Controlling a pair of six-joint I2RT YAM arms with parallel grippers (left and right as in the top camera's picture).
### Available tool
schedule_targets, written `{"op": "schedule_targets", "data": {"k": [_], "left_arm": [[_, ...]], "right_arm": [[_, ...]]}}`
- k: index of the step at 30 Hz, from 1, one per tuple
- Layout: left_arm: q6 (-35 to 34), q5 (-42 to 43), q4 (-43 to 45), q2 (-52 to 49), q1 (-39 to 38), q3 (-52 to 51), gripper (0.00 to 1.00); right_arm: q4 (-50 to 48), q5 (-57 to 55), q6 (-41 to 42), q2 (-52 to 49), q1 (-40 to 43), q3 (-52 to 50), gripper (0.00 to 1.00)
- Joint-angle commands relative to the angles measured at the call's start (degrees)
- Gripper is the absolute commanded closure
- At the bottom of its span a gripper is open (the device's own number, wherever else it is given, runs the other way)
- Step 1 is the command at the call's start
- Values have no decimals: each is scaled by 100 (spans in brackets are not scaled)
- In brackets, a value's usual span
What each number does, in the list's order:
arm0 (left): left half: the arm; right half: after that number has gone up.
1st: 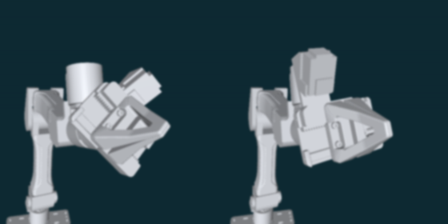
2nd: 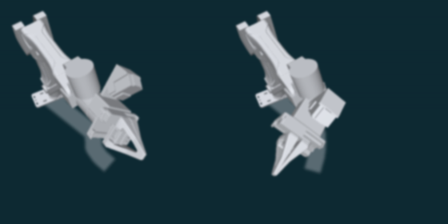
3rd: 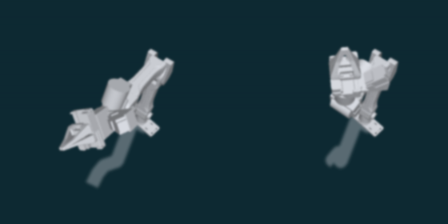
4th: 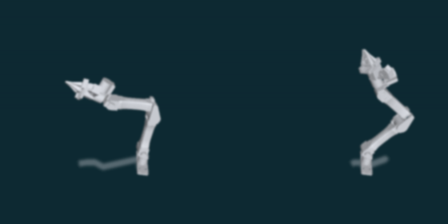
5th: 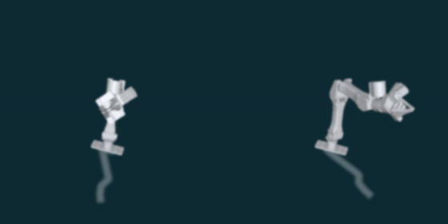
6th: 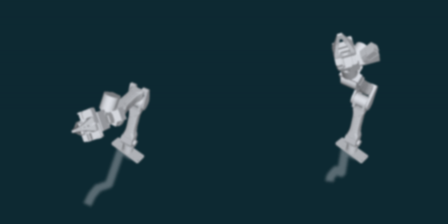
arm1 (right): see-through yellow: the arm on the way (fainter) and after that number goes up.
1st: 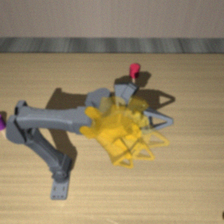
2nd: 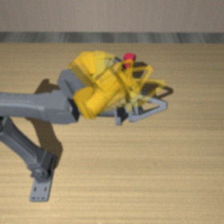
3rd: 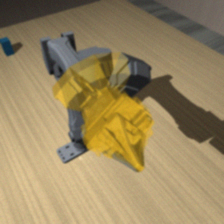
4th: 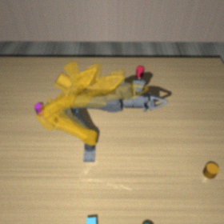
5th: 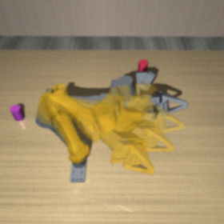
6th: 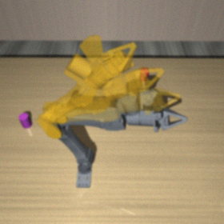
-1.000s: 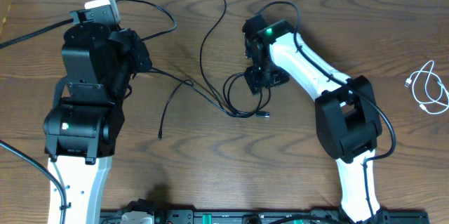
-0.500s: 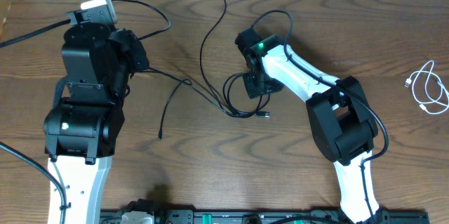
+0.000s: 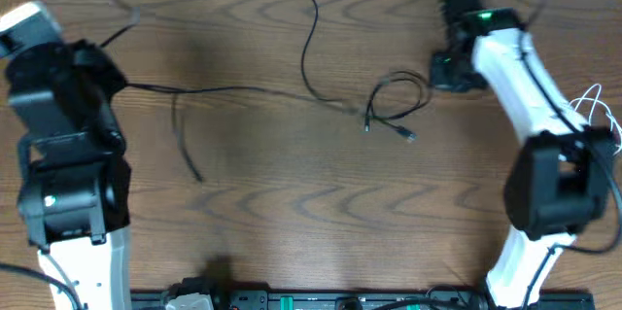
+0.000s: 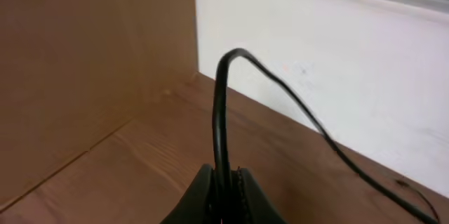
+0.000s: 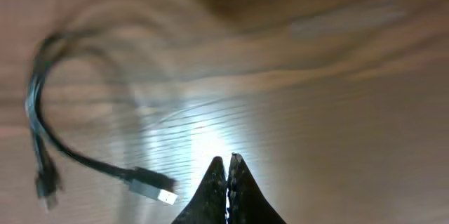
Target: Untangle cables
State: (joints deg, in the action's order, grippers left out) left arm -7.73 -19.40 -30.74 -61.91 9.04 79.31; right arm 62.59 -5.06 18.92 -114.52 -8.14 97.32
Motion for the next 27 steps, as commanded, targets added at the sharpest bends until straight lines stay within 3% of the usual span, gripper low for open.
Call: {"op": "schedule_targets", "data": {"k": [1, 4, 7, 9, 12, 15, 22, 27], "left_arm": [[-116, 87, 46, 20, 306, 81, 93], [-411, 98, 44, 17, 549, 81, 93], [-503, 520, 33, 17, 568, 81, 93], [-505, 903, 13, 17, 568, 79, 92], [-503, 1147, -122, -28, 568, 79, 92], [-505, 1150, -177, -96, 568, 79, 92], [-505, 1150, -243, -208, 566, 79, 92], [-505, 1150, -243, -208, 566, 79, 93]], "right_arm": [[31, -44, -76, 505, 275, 105, 99], [-7, -11, -72, 835, 398, 105, 99], [-39, 1405, -398, 881, 286, 103, 96], [0, 2494, -960, 828, 59, 81, 78], [2, 2712, -1327, 802, -691, -7, 48], [-74, 2706, -1725, 800, -1495, -7, 34], [-1401, 2771, -1718, 149, -3064, -42, 32], [-2586, 2765, -802, -682, -3805, -42, 36]]}}
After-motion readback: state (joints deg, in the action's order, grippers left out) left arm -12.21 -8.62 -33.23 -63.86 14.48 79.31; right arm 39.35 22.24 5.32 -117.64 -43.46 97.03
